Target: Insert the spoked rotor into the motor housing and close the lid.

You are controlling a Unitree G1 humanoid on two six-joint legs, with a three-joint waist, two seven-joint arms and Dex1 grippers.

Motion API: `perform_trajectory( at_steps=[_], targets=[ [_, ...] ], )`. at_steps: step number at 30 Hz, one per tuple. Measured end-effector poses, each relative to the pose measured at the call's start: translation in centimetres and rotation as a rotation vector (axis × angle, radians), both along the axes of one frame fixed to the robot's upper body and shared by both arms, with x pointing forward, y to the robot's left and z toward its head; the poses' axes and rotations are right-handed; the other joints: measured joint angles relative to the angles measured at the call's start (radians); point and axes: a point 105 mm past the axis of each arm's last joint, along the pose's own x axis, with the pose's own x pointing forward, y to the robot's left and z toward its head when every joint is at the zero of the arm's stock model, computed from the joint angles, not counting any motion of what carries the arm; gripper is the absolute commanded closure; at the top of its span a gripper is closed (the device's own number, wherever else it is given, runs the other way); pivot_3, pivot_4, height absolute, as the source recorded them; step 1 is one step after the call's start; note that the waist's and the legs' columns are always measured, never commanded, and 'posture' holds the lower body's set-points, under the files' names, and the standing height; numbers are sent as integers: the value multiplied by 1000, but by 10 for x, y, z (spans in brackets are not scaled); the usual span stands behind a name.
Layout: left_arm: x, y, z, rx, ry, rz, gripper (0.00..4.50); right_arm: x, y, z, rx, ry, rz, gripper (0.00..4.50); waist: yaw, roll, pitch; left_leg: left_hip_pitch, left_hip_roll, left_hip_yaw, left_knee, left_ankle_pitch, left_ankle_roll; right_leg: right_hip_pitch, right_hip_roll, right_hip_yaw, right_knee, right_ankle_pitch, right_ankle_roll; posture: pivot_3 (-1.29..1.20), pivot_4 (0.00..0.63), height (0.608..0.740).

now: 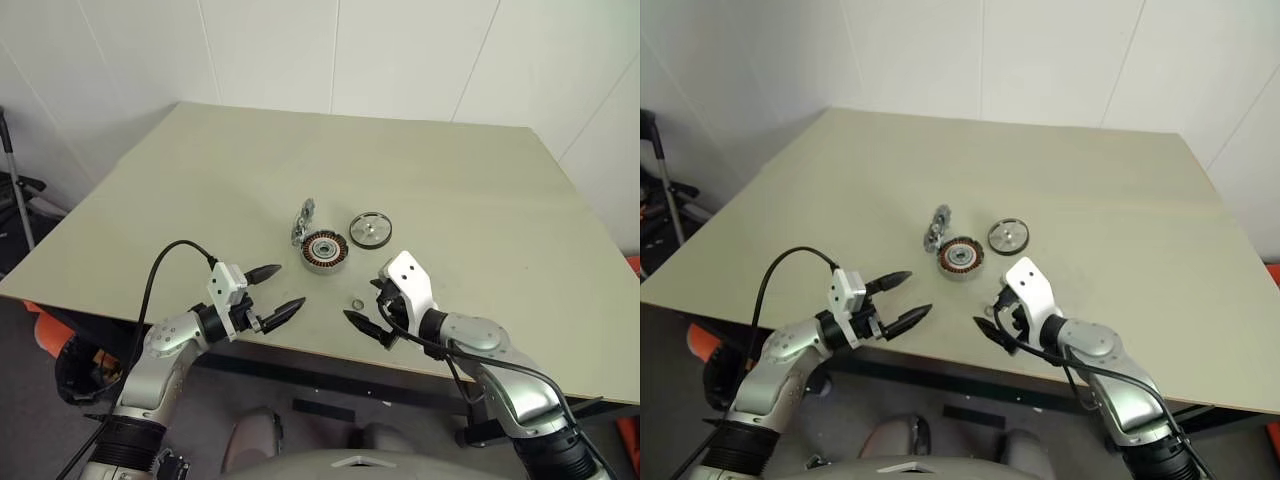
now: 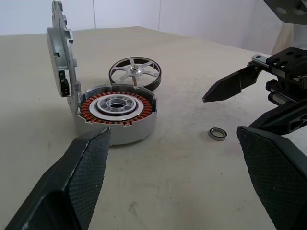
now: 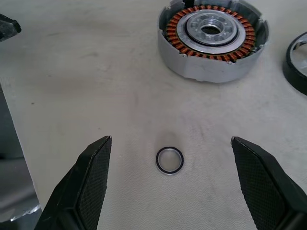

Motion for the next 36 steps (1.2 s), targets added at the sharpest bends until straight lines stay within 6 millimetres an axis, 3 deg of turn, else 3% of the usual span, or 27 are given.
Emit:
perform_trajectory(
  at_steps=[6,11,14,23,24,32,36],
  targets=[
    [-1,-1,1,1,2,1,27,0,7,-15,-10,65,38,0,0,0,0,0,0,0,0,0,0,0,0,0,0,1,-1,0,0,740],
    [-1,-2,5,-1,-10,6,27,4,6,-17,-15,58,48,0,0,0,0,0,0,0,0,0,0,0,0,0,0,1,-1,0,0,740],
    [-1,-2,5,0,-4,9,0,5,5,-18,-16,54,47,648,0,0,0,1,0,0,1,0,0,0,0,0,0,1,-2,0,0,740],
    [-2,-5,8,-1,-3,3,0,9,-7,-19,-23,40,5,3794,1,0,0,1,1,1,0,0,0,1,0,0,0,1,-2,0,0,740],
    [-2,-5,8,-1,-2,3,0,8,-7,-19,-22,40,4,3944,1,0,0,1,1,1,0,0,0,1,0,-1,0,1,-2,0,0,740],
    [-2,-5,8,-5,9,1,0,4,-8,-18,-17,46,-3,3936,1,0,0,0,1,1,1,0,0,1,0,-1,0,1,-2,0,0,740],
    [-2,-6,9,-9,12,1,0,10,0,-3,1,9,8,3936,-3,1,0,0,1,1,1,1,-1,0,0,0,1,1,-2,0,0,740]
  ],
)
